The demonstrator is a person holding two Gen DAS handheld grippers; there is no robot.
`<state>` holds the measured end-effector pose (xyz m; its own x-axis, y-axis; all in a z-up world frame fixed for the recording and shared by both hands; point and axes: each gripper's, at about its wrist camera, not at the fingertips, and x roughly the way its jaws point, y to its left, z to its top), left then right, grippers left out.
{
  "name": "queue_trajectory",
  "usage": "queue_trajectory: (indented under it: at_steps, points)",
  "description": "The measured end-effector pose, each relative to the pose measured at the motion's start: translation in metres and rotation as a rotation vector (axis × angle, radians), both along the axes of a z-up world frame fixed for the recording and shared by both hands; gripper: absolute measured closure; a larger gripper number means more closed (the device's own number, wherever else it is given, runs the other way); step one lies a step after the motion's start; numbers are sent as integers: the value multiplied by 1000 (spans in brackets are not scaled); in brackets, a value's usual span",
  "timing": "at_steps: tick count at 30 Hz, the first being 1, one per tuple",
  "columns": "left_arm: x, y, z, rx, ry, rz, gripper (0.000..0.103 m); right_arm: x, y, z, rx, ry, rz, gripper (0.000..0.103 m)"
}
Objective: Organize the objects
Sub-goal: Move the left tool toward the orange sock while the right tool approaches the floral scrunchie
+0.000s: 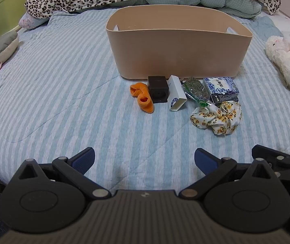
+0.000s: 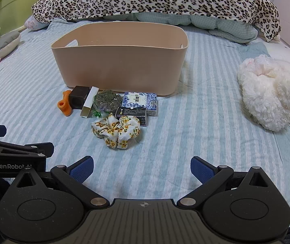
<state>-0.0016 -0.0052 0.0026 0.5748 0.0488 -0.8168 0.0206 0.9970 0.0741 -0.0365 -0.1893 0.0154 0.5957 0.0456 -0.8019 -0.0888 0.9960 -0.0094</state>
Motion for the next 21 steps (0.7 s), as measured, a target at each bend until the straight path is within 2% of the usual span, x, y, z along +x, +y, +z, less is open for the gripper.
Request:
queue_trajectory:
  at_steps: [21]
  points:
    - [0, 0, 0, -3, 6, -33, 0, 1, -2, 1, 1, -2, 0, 0]
